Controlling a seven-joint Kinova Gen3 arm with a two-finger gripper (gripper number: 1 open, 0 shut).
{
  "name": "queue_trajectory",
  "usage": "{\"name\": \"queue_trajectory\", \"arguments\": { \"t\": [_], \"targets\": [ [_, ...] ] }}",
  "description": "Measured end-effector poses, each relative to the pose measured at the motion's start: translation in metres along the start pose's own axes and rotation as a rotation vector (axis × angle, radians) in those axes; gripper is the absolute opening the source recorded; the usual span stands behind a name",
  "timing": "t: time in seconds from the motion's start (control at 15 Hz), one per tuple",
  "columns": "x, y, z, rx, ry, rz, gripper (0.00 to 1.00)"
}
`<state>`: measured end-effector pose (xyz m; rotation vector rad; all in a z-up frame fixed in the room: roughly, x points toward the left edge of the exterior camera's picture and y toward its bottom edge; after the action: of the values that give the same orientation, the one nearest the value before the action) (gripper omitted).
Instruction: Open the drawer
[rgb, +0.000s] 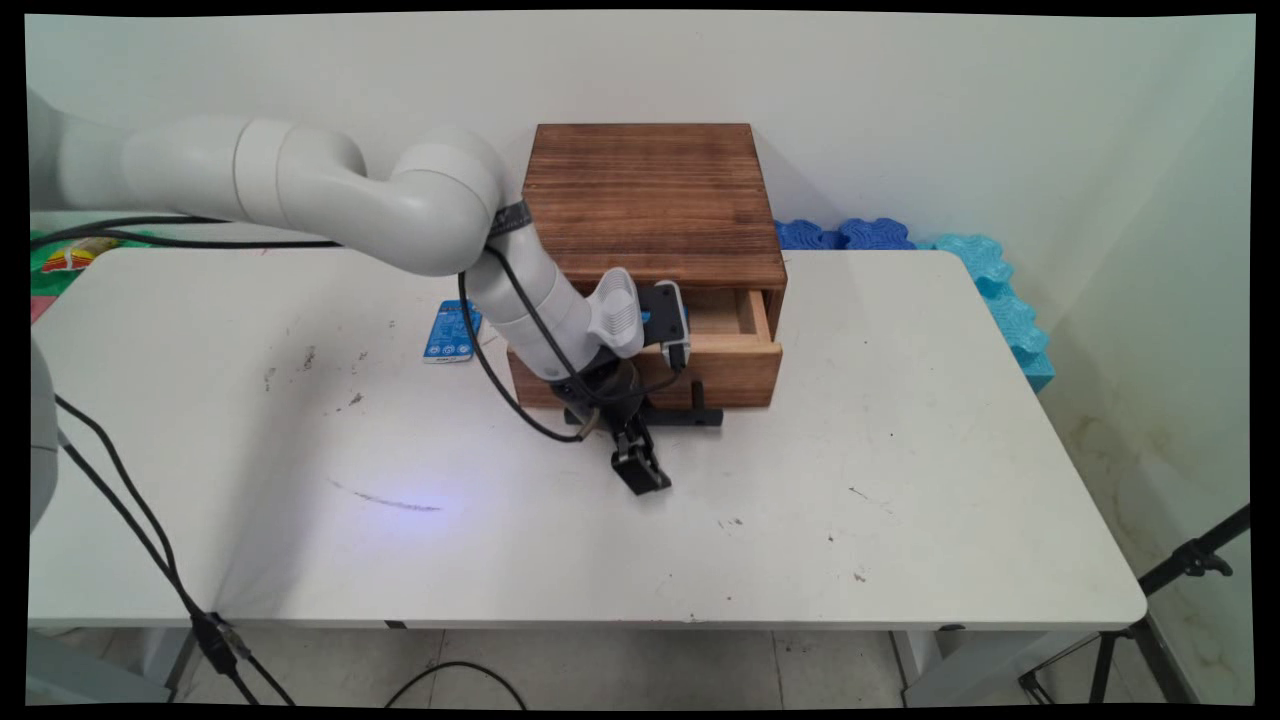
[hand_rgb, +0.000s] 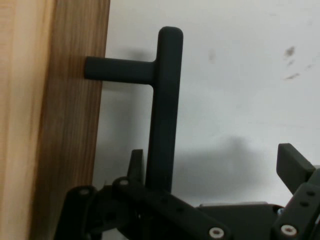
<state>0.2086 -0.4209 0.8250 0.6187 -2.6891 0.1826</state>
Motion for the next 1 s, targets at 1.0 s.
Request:
{"name": "queue_trajectory", "arguments": {
  "t": [1.0],
  "targets": [
    [-0.009, 0.056, -0.020, -0.083, -0.009, -0.002, 1.00]
  ]
}}
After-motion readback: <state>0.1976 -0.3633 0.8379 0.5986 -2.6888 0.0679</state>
